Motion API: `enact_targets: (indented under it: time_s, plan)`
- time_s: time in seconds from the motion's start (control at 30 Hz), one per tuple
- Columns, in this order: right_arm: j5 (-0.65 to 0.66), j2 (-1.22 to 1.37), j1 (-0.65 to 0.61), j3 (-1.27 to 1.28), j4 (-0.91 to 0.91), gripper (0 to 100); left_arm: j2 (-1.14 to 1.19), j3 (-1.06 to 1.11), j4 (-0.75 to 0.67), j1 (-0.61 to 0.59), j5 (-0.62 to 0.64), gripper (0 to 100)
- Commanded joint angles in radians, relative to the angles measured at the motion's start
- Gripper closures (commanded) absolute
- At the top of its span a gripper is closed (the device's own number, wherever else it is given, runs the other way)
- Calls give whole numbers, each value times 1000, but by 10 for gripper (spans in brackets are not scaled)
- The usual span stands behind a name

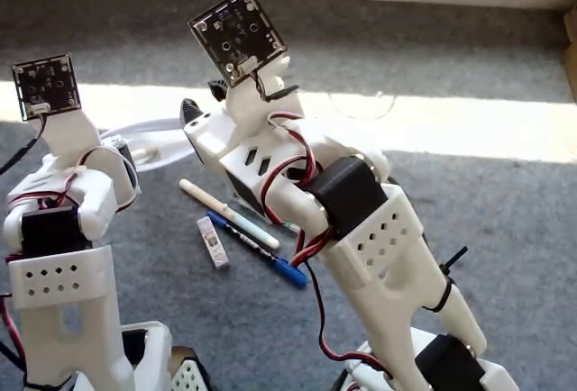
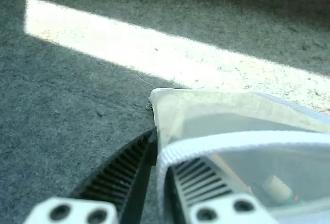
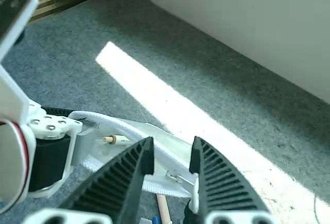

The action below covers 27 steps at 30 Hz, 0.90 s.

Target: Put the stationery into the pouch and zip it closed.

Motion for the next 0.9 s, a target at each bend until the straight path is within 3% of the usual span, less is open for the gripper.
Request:
enact_targets:
  time_s: [0.0, 0.87]
  plan:
    - [12, -39, -2, -15, 7, 883, 19, 8, -14, -35, 6, 993]
    - [9, -36, 68, 65, 326, 883, 24, 10, -29, -116, 11, 993]
